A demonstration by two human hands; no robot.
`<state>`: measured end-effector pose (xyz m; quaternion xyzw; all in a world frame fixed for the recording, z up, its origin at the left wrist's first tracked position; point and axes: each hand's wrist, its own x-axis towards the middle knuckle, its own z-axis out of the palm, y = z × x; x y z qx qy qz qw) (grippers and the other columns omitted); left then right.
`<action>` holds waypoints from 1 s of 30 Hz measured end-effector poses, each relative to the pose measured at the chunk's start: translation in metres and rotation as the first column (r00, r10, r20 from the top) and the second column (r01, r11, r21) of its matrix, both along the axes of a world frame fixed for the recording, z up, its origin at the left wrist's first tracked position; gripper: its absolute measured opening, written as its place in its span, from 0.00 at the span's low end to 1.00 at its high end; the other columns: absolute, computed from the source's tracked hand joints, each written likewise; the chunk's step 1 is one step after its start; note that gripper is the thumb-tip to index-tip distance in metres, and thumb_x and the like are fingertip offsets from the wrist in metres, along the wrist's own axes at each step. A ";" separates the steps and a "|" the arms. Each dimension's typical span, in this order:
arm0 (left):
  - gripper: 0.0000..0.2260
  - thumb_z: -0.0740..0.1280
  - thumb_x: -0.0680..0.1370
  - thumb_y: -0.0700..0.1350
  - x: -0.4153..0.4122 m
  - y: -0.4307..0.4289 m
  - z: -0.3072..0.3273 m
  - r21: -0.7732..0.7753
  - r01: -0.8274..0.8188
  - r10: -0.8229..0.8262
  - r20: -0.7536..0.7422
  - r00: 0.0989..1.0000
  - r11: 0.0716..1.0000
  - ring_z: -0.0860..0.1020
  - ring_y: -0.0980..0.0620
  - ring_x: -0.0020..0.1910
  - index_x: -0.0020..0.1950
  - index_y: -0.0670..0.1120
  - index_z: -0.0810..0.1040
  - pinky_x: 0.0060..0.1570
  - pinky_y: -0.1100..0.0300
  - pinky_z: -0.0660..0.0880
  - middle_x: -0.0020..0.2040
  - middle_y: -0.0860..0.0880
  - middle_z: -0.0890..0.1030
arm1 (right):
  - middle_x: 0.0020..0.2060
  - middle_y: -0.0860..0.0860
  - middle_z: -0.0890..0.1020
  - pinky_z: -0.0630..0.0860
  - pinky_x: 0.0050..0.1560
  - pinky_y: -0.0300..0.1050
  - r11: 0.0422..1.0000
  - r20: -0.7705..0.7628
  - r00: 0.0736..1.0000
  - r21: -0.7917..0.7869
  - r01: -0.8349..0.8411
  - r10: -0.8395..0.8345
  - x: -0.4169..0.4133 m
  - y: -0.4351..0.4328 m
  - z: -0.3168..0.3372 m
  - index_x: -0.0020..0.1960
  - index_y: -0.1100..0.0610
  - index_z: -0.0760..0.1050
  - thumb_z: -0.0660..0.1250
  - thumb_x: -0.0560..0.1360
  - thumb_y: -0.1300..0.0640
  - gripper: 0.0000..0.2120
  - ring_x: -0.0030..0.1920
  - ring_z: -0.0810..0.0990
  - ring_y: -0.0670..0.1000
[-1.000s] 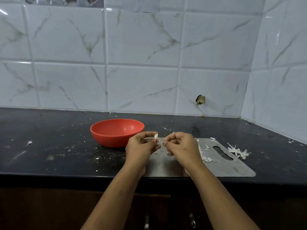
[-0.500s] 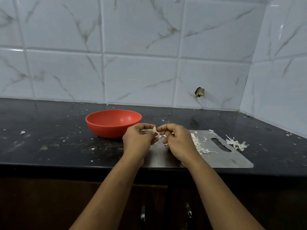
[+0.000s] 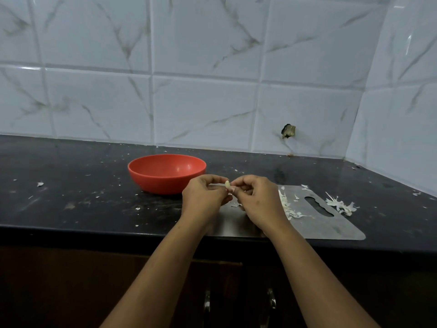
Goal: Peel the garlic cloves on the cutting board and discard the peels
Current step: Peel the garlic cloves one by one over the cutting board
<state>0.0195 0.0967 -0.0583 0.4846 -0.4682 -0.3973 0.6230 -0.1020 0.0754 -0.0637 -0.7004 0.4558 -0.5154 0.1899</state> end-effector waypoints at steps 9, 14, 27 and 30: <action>0.04 0.72 0.73 0.34 -0.002 0.003 -0.001 -0.079 -0.077 0.082 0.057 0.995 0.994 0.84 0.50 0.37 0.41 0.42 0.82 0.41 0.62 0.81 0.36 0.43 0.84 | 0.36 0.45 0.82 0.77 0.40 0.44 0.998 -0.139 0.989 -0.044 0.045 -0.051 0.000 -0.002 -0.002 0.43 0.50 0.81 0.69 0.76 0.56 0.04 0.37 0.79 0.45; 0.03 0.72 0.73 0.34 -0.003 0.005 -0.003 -0.111 -0.099 0.112 0.119 0.987 0.989 0.83 0.54 0.35 0.42 0.41 0.82 0.39 0.65 0.80 0.35 0.43 0.84 | 0.36 0.44 0.82 0.78 0.42 0.48 0.997 -0.183 0.981 -0.030 0.065 -0.070 0.000 -0.001 0.000 0.42 0.48 0.80 0.67 0.77 0.59 0.08 0.36 0.78 0.45; 0.03 0.70 0.74 0.32 0.002 0.003 -0.001 -0.075 0.026 -0.026 0.002 1.000 0.997 0.84 0.50 0.37 0.44 0.39 0.81 0.42 0.62 0.81 0.39 0.40 0.84 | 0.33 0.46 0.80 0.80 0.43 0.51 1.000 -0.092 0.996 0.001 0.002 -0.002 -0.002 0.006 0.005 0.37 0.45 0.76 0.66 0.77 0.61 0.14 0.36 0.80 0.53; 0.03 0.70 0.75 0.33 0.004 0.002 -0.001 -0.070 0.050 -0.054 -0.058 0.997 0.996 0.84 0.48 0.40 0.44 0.39 0.81 0.44 0.61 0.81 0.40 0.40 0.84 | 0.33 0.45 0.78 0.75 0.34 0.37 0.998 -0.008 0.999 0.043 -0.039 0.040 -0.001 0.008 0.006 0.41 0.51 0.78 0.65 0.78 0.62 0.09 0.32 0.78 0.47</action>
